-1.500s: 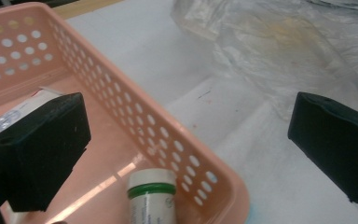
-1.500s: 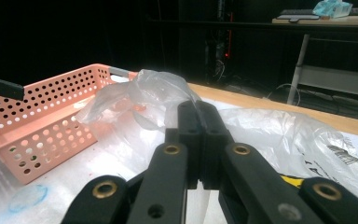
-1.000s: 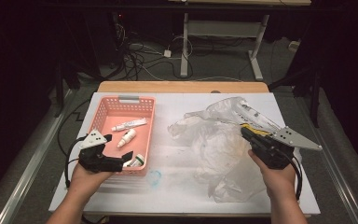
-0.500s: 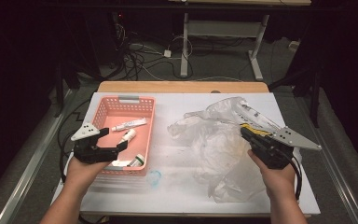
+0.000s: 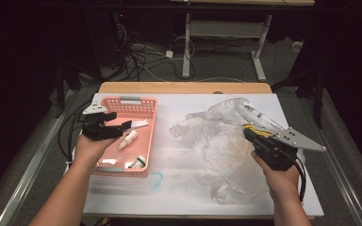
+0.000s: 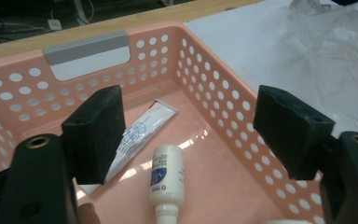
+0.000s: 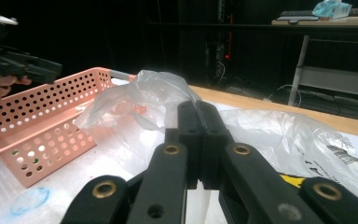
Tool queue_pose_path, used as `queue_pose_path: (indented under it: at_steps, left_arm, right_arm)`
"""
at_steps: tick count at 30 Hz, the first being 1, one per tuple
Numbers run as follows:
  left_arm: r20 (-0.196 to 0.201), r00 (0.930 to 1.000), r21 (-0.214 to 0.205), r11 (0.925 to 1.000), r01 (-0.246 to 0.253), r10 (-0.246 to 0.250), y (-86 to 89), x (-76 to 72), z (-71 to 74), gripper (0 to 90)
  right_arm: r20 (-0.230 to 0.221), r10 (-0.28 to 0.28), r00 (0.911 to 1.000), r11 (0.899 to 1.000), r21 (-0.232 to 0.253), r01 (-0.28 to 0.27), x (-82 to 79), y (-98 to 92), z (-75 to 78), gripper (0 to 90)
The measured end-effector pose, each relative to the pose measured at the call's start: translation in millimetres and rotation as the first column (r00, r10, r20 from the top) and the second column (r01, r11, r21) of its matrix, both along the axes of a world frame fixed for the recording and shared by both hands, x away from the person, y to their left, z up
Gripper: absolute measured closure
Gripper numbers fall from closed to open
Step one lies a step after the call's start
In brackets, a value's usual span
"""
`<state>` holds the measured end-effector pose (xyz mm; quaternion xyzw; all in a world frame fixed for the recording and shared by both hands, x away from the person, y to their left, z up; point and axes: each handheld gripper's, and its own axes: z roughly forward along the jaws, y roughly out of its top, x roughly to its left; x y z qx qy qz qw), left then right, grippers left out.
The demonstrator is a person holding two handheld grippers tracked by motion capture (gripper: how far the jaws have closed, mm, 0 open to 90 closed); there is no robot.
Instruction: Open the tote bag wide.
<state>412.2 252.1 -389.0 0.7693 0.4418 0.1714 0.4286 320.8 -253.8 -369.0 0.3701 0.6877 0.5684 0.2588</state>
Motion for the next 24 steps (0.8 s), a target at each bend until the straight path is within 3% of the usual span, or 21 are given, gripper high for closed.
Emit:
queue_pose_path:
  at_steps: [4,7,11,14,17,20,24]
  left_arm:
    - [-0.039,0.9992,0.000,0.9999,-0.010,0.010,0.7,16.8,-2.0,27.9]
    - [-0.063,0.9974,-0.010,0.9993,-0.035,0.034,3.6,28.2,-5.7,37.9]
    - [-0.104,0.9912,0.041,0.9961,-0.078,0.082,1.8,42.1,-12.5,66.5]
    - [-0.159,0.9797,0.103,0.9890,-0.106,0.121,0.2,54.9,-20.3,88.4]
    - [-0.197,0.9663,0.166,0.9771,-0.133,0.165,-2.7,66.6,-30.7,88.5]
    - [-0.219,0.9569,0.197,0.9691,-0.148,0.191,-4.6,75.0,-39.1,88.5]
    - [-0.237,0.9529,0.230,0.9639,-0.135,0.190,-6.4,81.0,-46.7,88.4]
  right_arm:
    - [0.000,0.002,1.0000,1.000,-0.001,-0.002,0.3,0.0,-0.3,90.0]
    - [0.000,0.007,1.0000,1.000,-0.005,-0.007,0.4,0.6,-0.4,90.0]
    - [0.001,0.009,1.0000,1.000,-0.006,-0.009,0.3,1.6,-0.3,90.0]
    - [-0.001,0.009,1.0000,1.000,-0.007,-0.010,0.5,2.3,-0.7,90.0]
    - [-0.003,0.015,0.9999,1.000,-0.009,-0.015,1.2,3.1,-1.7,90.0]
    - [-0.002,0.019,0.9998,1.000,-0.016,-0.020,1.3,5.0,-2.2,90.0]
    - [-0.005,0.031,0.9995,1.000,-0.003,-0.031,1.0,5.5,-2.3,90.0]
